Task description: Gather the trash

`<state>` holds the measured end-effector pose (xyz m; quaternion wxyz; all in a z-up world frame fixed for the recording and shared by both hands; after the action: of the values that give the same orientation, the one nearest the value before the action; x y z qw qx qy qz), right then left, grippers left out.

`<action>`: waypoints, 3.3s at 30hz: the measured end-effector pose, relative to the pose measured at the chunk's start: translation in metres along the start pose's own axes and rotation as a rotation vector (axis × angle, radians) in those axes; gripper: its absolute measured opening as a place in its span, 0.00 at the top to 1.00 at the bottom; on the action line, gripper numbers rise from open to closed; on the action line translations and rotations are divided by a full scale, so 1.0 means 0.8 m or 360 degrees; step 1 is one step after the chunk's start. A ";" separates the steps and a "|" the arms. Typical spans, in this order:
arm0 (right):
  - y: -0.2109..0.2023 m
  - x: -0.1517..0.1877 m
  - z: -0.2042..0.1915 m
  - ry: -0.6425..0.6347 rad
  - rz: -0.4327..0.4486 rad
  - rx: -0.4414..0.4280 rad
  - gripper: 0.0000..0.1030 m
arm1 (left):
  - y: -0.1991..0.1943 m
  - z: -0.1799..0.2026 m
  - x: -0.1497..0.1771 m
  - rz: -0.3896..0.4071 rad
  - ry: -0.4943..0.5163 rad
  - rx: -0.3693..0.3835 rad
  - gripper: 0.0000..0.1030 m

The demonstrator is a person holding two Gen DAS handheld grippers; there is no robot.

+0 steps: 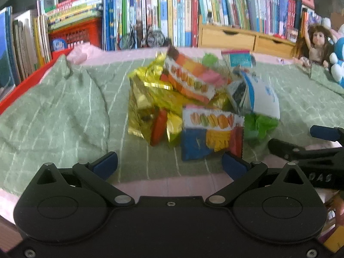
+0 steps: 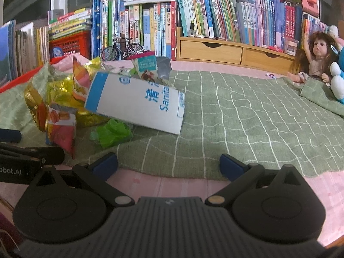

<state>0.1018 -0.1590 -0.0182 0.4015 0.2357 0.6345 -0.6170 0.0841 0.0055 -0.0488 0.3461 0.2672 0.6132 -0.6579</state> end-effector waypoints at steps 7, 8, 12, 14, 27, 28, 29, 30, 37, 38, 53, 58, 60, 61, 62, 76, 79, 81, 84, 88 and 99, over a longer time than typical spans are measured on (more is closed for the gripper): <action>-0.012 -0.046 0.021 0.0109 0.0118 -0.0100 0.00 | -0.021 -0.002 -0.029 0.0104 -0.0050 0.0103 0.00; -0.011 -0.051 0.022 0.0113 0.0122 -0.0114 0.00 | -0.022 -0.002 -0.030 0.0104 -0.0072 0.0131 0.00; -0.005 -0.068 0.022 0.0113 0.0130 -0.0183 0.00 | -0.033 0.006 -0.028 0.0129 -0.0112 0.0269 0.00; -0.001 -0.073 0.022 0.0114 0.0121 -0.0195 0.00 | -0.034 0.013 -0.025 0.0136 -0.0083 0.0295 0.00; 0.008 -0.077 0.012 -0.0102 0.0061 -0.0252 0.00 | -0.015 0.031 -0.017 0.0095 0.0002 0.0362 0.15; 0.010 -0.078 0.012 -0.0054 0.0045 -0.0301 0.00 | -0.015 0.029 -0.017 0.0087 -0.0028 0.0382 0.15; 0.011 -0.078 0.012 -0.0013 0.0036 -0.0335 0.00 | -0.016 0.028 -0.016 0.0080 -0.0056 0.0400 0.16; 0.014 -0.079 0.011 0.0036 0.0024 -0.0367 0.00 | -0.017 0.026 -0.015 0.0074 -0.0073 0.0405 0.16; 0.033 -0.082 -0.009 0.0039 -0.0018 -0.0388 0.00 | -0.032 0.017 -0.011 0.0075 -0.0118 0.0414 0.24; 0.035 -0.080 -0.012 0.0044 -0.0030 -0.0400 0.00 | -0.035 0.015 -0.011 0.0075 -0.0132 0.0422 0.27; 0.057 -0.094 -0.028 -0.0043 -0.0062 -0.0332 0.00 | -0.007 0.037 -0.005 0.0031 -0.0178 0.0412 0.33; 0.059 -0.089 -0.019 0.0008 -0.0085 -0.0347 0.00 | 0.001 0.036 -0.009 0.0047 -0.0210 0.0422 0.37; 0.053 -0.087 -0.011 0.0029 -0.0076 -0.0354 0.00 | 0.001 0.036 -0.010 0.0053 -0.0212 0.0431 0.42; 0.050 -0.086 -0.007 0.0033 -0.0073 -0.0348 0.00 | 0.000 0.036 -0.011 0.0057 -0.0212 0.0435 0.43; 0.047 -0.085 -0.001 0.0036 -0.0065 -0.0337 0.00 | -0.001 0.036 -0.012 0.0062 -0.0212 0.0437 0.45; 0.014 -0.041 0.046 0.0138 -0.0167 -0.0356 0.00 | -0.004 0.036 -0.016 0.0087 -0.0228 0.0428 0.56; 0.006 -0.032 0.046 0.0087 -0.0234 -0.0320 0.00 | -0.005 0.034 -0.018 0.0101 -0.0235 0.0416 0.58; 0.002 -0.025 0.048 0.0066 -0.0296 -0.0272 0.00 | -0.007 0.033 -0.019 0.0106 -0.0240 0.0415 0.59; -0.005 -0.011 0.052 0.0022 -0.0390 -0.0196 0.00 | -0.008 0.033 -0.019 0.0112 -0.0238 0.0424 0.59; -0.019 0.001 0.056 -0.0044 -0.0446 -0.0144 0.00 | -0.011 0.032 -0.018 0.0118 -0.0235 0.0431 0.59; -0.017 -0.022 0.049 0.0310 -0.0323 -0.0227 0.00 | -0.025 0.029 -0.013 0.0147 -0.0198 0.0422 0.60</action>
<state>0.1095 -0.1950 0.0077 0.2894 0.2001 0.7333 -0.5818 0.0767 -0.0158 -0.0262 0.3750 0.2973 0.4854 -0.7317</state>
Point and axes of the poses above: each gripper's, at about its wrist camera, not at the fingertips, and y roughly the way its jaws point, z to its right, x to its underside, the point moved 10 cm from there along y, roughly the way its jaws point, and after that the axes turned 8 degrees about -y, right-handed, at the moved point
